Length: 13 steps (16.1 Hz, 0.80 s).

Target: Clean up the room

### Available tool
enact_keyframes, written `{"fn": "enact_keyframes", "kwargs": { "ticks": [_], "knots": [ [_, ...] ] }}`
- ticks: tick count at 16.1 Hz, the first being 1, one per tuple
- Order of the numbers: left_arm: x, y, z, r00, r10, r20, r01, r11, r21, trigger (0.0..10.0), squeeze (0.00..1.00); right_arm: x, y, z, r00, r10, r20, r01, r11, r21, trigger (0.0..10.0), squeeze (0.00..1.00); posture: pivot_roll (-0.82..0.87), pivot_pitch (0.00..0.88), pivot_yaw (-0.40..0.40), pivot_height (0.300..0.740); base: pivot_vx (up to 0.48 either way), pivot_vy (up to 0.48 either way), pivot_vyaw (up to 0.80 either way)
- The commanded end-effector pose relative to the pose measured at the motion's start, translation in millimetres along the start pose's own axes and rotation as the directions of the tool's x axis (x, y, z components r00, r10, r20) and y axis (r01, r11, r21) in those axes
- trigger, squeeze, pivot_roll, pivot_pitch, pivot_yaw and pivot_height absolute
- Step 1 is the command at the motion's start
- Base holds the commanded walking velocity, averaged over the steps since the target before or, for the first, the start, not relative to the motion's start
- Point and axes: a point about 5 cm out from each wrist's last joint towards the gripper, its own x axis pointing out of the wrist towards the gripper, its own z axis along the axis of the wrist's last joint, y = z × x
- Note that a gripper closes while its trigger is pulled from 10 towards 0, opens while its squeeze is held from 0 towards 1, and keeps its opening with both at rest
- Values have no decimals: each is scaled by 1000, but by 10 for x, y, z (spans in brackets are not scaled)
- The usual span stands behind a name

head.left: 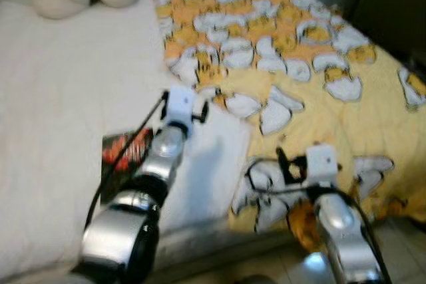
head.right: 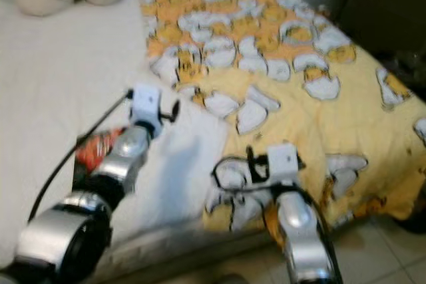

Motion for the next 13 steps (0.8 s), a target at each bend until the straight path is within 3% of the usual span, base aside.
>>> {"fn": "enact_keyframes", "kwargs": {
  "ticks": [1,6,8,13],
  "knots": [
    [-18,229,-90,994,106,-42,-105,994,8,10000,0,13,83,56,999,35,16,-35,999,-1,10000,0,-152,36,2,740,0,0,0],
    [-74,431,-209,985,151,-79,-154,987,-43,10000,0,-28,92,45,998,57,4,-57,998,-9,10000,0,-149,47,-15,740,0,0,0],
    [-92,400,-314,981,115,-154,-117,993,-2,10000,0,-69,103,28,998,69,-10,-69,998,-8,10000,0,-146,81,-27,740,0,382,0],
    [-148,288,-534,939,58,-339,-86,994,-68,10000,0,-146,129,-4,996,84,-33,-84,996,-8,10000,0,-164,120,-36,740,0,0,0]
  ]
}}
